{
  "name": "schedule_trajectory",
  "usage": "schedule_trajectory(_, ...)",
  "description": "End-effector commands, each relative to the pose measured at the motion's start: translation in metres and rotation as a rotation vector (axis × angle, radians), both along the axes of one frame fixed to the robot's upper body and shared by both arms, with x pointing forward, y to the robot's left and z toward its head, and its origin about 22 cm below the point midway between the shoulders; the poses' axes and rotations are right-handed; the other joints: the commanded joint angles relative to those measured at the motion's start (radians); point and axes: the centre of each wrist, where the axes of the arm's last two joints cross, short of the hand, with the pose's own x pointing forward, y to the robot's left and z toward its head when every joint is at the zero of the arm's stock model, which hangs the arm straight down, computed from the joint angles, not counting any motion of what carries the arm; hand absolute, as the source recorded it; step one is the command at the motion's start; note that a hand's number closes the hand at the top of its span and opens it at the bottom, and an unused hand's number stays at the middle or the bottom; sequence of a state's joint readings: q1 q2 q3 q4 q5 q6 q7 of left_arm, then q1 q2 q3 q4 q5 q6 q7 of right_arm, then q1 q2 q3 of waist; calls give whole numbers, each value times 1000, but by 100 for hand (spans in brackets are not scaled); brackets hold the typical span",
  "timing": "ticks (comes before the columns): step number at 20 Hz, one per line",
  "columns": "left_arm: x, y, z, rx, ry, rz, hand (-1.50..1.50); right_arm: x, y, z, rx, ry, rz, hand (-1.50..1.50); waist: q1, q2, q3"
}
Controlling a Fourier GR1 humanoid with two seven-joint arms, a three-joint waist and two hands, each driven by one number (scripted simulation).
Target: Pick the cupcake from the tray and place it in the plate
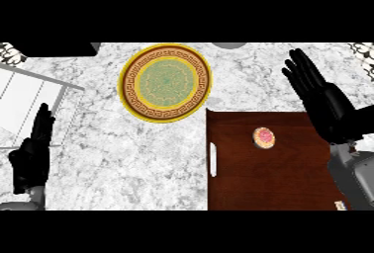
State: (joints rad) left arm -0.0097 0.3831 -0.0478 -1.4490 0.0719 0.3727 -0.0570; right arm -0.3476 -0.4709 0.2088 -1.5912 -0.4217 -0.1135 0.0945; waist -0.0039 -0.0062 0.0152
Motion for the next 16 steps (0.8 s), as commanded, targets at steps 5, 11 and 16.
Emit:
schedule_trajectory(5, -14, 24, 12, 169, 4, -124, 0, 7, -5, 3, 579, -9, -146, -150, 1, 8, -12)
schedule_trajectory(11, -32, 18, -2, 134, 98, -184, 0, -32, -8, -30, 321, -226, -674, -150, -32, -6, -15)
schedule_trajectory(16, -51, 21, -8, 150, 81, -199, 0, -78, 39, -44, 421, -307, -750, -150, 0, 0, -15)
